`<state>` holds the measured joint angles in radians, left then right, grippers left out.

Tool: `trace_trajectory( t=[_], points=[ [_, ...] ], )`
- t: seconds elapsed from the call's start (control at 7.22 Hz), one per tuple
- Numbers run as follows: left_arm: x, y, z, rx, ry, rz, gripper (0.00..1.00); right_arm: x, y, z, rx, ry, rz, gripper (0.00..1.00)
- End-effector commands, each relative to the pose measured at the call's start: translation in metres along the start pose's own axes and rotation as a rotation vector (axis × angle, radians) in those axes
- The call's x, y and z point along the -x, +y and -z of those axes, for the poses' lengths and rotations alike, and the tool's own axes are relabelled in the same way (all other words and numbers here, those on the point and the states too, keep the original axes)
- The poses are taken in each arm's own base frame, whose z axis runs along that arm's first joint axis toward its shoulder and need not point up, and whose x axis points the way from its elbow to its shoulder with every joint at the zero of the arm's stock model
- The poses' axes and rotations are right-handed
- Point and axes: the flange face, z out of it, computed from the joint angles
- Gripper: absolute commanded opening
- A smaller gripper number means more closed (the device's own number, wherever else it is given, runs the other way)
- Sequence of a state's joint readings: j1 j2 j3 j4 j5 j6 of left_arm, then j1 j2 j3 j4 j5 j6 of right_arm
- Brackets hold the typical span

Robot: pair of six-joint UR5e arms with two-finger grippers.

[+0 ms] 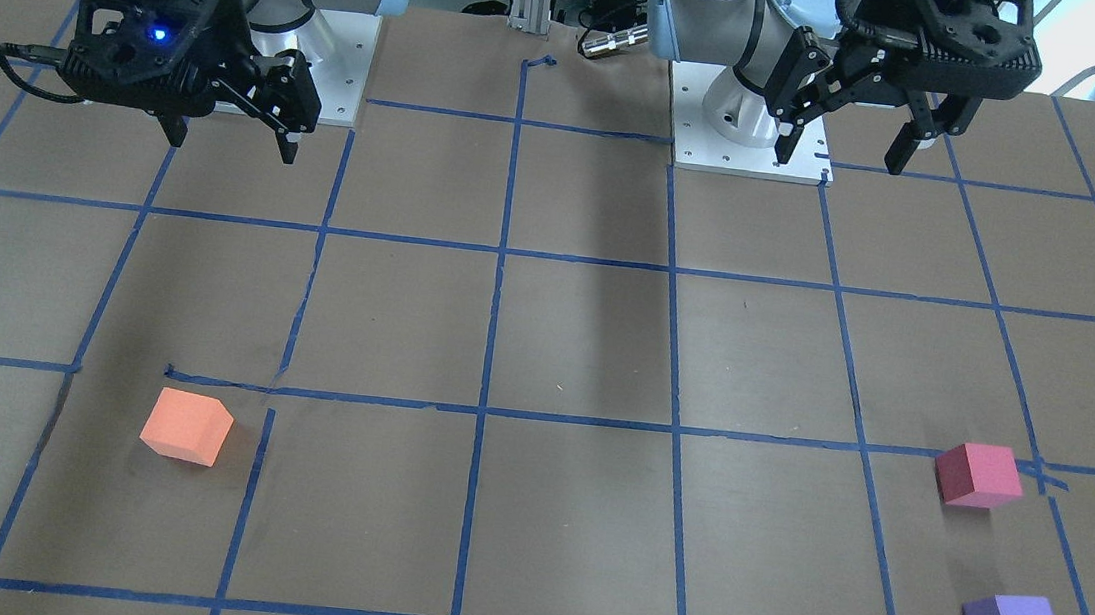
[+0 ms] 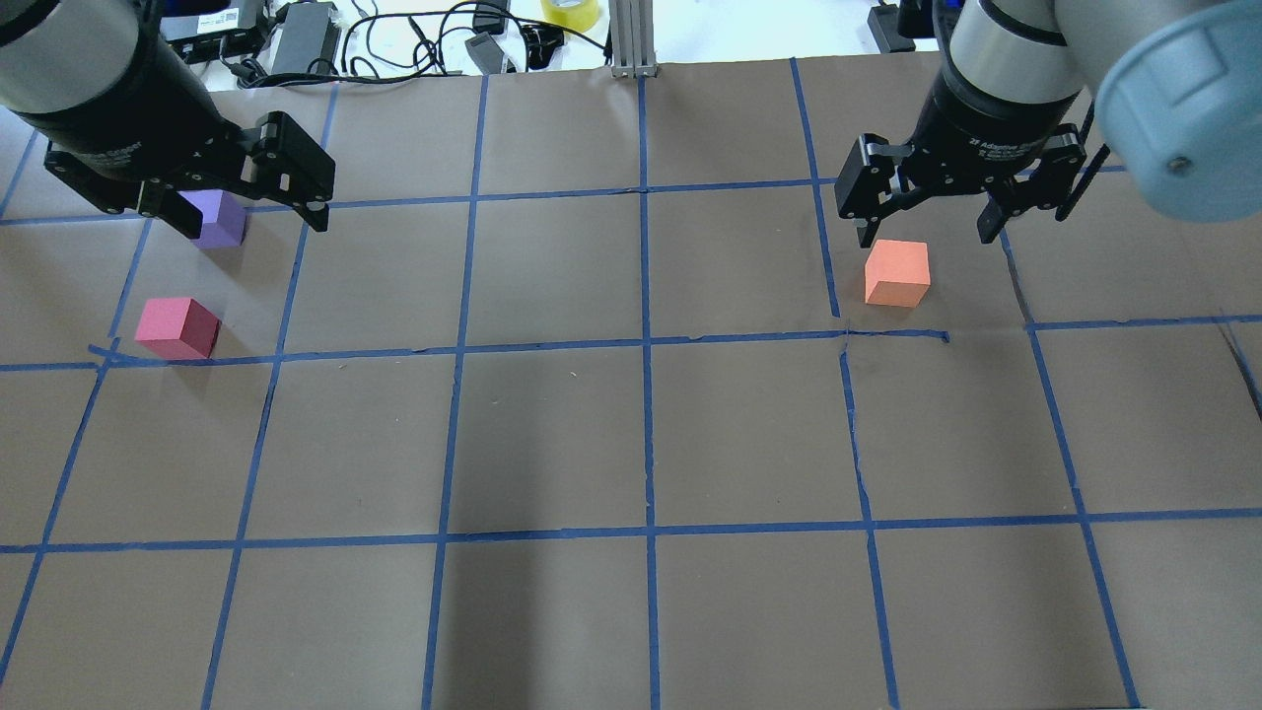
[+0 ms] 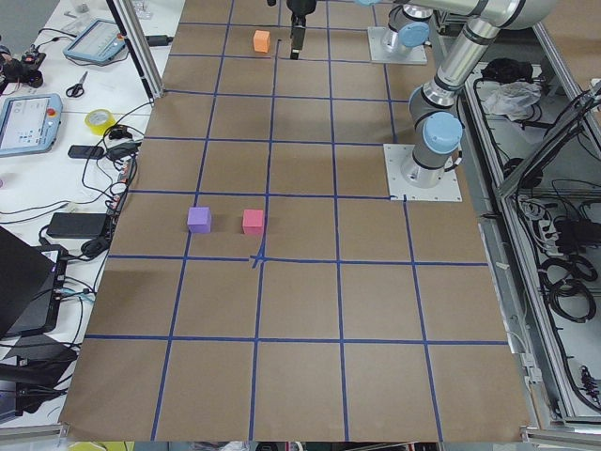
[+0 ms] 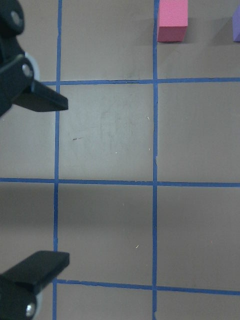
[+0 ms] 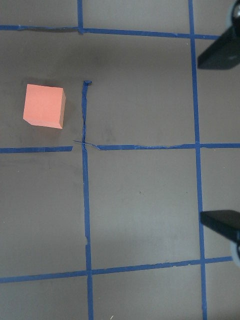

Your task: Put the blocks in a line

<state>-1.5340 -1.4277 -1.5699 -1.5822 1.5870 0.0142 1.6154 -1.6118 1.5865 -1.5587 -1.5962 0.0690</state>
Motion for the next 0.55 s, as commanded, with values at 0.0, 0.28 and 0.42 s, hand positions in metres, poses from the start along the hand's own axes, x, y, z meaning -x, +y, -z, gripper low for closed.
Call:
trace_trajectory(
  t=[0.0, 0.28, 0.42],
  points=[
    [0.0, -0.002, -0.008, 0.016, 0.001, -0.001, 1.0, 0.0, 0.001, 0.0, -0.002, -0.001, 0.003, 1.0],
    [0.0, 0.0, -0.006, 0.011, 0.001, 0.0, 1.0, -0.002, 0.0, -0.004, 0.003, 0.012, 0.008, 1.0],
    [-0.002, -0.004, -0.014, 0.027, 0.005, -0.006, 1.0, 0.001, 0.0, 0.0, -0.012, -0.005, 0.006, 1.0]
  ],
)
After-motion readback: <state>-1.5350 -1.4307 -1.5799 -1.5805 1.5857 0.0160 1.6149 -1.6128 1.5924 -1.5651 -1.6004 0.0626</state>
